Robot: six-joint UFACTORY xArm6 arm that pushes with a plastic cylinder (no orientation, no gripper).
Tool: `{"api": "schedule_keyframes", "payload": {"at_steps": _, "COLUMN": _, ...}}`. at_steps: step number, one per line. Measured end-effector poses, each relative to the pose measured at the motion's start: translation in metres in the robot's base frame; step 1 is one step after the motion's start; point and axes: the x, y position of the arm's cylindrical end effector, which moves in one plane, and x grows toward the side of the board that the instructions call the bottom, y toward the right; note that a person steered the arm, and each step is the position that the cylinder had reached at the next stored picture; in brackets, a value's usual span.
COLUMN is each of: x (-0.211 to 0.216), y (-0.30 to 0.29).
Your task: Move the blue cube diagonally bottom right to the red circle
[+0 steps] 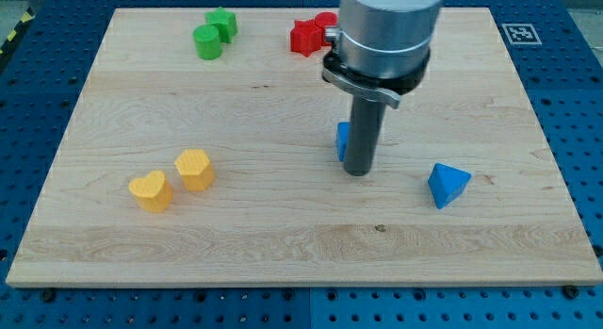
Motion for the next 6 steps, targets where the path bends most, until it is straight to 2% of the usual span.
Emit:
{"api": "schedule_keyframes", "payload": {"at_steps": 1, "x": -0.008, "y": -0.017}}
{"api": "schedule_keyframes", "payload": {"at_steps": 4, "x": -0.081, "y": -0.012}}
{"api": "schedule_keyframes", "payload": {"at_steps": 5, "x": -0.080, "y": 0.012}}
{"api": "schedule_keyframes", "payload": {"at_steps": 6, "x": -0.041, "y": 0.022}}
